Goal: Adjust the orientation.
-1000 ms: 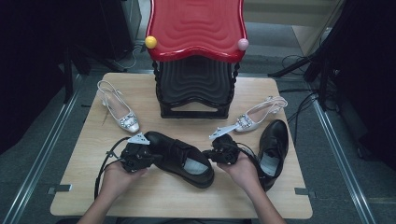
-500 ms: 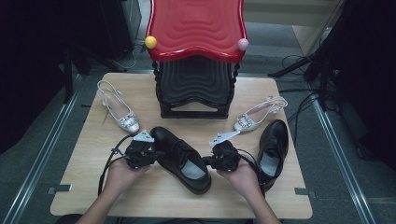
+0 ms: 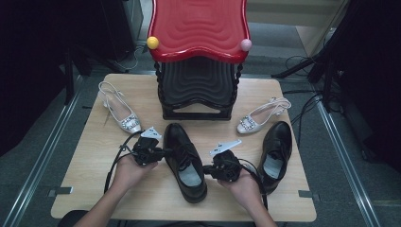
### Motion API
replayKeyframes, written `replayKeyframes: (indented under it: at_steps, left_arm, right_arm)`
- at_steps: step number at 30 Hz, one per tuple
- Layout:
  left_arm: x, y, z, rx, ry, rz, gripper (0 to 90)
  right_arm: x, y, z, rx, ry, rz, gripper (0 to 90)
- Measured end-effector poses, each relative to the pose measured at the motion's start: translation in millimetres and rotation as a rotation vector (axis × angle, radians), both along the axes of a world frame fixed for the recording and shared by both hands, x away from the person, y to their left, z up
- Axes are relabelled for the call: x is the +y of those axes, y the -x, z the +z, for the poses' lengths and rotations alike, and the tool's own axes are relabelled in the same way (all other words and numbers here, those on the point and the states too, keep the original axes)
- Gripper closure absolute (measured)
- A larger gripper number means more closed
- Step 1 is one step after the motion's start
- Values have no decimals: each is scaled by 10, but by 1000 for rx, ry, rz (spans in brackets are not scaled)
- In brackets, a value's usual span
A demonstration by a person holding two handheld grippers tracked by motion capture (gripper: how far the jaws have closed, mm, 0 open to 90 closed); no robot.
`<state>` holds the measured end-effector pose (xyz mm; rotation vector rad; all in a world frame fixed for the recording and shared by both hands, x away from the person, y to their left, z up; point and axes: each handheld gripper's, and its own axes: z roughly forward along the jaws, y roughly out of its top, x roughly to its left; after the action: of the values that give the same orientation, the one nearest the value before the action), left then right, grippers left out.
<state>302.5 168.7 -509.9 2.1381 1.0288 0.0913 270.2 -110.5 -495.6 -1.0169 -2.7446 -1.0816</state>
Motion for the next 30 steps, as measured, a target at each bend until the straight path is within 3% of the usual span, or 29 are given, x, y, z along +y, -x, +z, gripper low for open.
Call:
replayKeyframes:
  at_steps: [8,14,20,25,27,30]
  left_arm:
    - [-35,-48,5,-6,-7,-6,900]
    - [-41,-114,-16,2,26,-8,900]
    - [-35,-169,-9,6,29,-25,896]
    - [49,-153,51,23,30,-28,782]
    - [100,-114,100,33,26,-41,732]
    - [139,-60,137,38,12,-50,637]
  right_arm:
    - [17,29,-15,5,-11,-2,900]
    - [29,28,-39,18,-27,-12,900]
    - [37,17,-66,22,-29,-6,865]
    - [-33,-9,-22,-3,-56,-22,810]
    - [-116,-41,-11,-11,-75,-43,715]
    - [-196,-44,-16,-13,-86,-58,648]
